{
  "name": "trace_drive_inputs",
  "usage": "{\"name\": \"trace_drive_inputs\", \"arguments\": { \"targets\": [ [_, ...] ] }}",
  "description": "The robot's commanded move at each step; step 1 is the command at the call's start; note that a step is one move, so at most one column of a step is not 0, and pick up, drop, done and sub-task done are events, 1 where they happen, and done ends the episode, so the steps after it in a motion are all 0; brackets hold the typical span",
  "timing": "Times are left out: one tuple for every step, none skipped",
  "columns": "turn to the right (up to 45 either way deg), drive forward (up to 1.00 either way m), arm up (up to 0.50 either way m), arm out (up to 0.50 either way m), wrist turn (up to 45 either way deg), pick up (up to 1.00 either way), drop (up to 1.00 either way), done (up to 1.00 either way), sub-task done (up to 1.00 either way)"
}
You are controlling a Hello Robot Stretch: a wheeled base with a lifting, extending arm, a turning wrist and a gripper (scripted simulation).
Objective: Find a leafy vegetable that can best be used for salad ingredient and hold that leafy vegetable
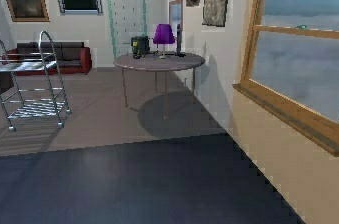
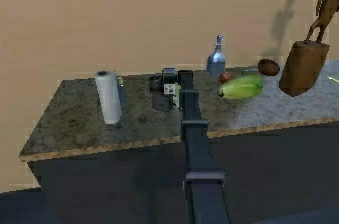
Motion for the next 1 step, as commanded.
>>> {"name": "trace_drive_inputs", "arguments": {
  "targets": [
    [0.0,0.00,0.00,0.00,0.0,1.00,0.00,0.00,0.00]
  ]
}}
